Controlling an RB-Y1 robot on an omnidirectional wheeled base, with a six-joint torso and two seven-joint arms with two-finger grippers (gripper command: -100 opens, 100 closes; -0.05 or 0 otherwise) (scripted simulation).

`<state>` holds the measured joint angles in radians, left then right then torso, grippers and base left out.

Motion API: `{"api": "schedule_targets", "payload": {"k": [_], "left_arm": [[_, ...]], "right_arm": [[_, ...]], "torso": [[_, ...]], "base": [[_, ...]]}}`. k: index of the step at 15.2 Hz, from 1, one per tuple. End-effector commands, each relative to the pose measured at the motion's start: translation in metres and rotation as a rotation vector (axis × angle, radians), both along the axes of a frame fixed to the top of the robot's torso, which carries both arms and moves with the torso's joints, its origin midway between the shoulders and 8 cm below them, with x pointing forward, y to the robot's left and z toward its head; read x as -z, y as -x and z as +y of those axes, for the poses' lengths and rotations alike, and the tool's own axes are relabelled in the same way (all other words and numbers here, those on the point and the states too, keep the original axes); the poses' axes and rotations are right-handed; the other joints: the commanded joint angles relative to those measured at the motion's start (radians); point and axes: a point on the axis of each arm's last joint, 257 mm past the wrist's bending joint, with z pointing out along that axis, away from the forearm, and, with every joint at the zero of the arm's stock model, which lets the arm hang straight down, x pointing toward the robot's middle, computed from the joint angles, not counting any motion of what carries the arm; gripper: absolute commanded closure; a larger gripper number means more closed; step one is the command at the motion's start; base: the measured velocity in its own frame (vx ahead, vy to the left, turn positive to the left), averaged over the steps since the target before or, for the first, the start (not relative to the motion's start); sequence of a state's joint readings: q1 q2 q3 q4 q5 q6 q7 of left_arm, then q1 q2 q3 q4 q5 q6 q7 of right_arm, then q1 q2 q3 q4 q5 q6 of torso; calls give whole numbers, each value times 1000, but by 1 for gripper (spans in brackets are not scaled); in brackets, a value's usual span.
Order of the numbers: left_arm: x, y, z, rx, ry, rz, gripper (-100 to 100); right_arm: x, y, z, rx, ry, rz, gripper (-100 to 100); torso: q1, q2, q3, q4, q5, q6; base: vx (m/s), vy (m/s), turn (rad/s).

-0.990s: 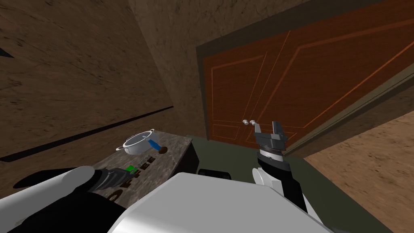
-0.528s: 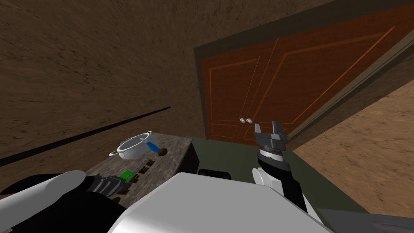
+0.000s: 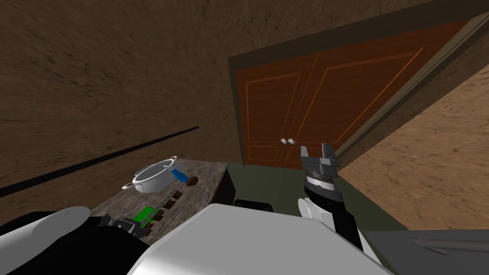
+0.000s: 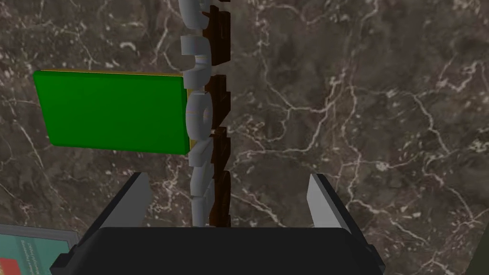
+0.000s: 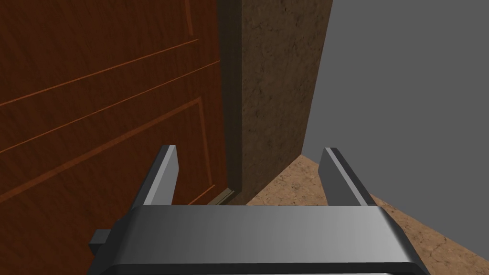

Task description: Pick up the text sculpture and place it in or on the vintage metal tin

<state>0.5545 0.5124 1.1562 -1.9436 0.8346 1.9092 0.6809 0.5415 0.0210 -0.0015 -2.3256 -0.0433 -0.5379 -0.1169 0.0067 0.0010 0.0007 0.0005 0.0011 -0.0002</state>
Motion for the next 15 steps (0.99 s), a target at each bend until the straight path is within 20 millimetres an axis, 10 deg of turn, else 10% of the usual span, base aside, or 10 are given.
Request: {"api": "schedule_targets", "payload": {"k": [1,8,9,15], "left_arm": [[1,5,-7,0,25,20,-100],[16,4,-2,-2,25,23,-100],[7,5,-5,0,25,21,100],[-1,-3,5,-5,-14,-15,100]], "right_arm": [[0,0,0,0,0,0,0],[0,0,0,0,0,0,0],[0,0,0,0,0,0,0],[0,0,0,0,0,0,0]], "torso": [[0,0,0,0,0,0],[-5,-2,-1,0,-1,0],[-5,-2,-1,0,-1,0],[-4,-1,0,0,-2,0]], "base": [[-19,36,-55],[-4,-7,-5],[1,6,6],[-10,11,0]]}}
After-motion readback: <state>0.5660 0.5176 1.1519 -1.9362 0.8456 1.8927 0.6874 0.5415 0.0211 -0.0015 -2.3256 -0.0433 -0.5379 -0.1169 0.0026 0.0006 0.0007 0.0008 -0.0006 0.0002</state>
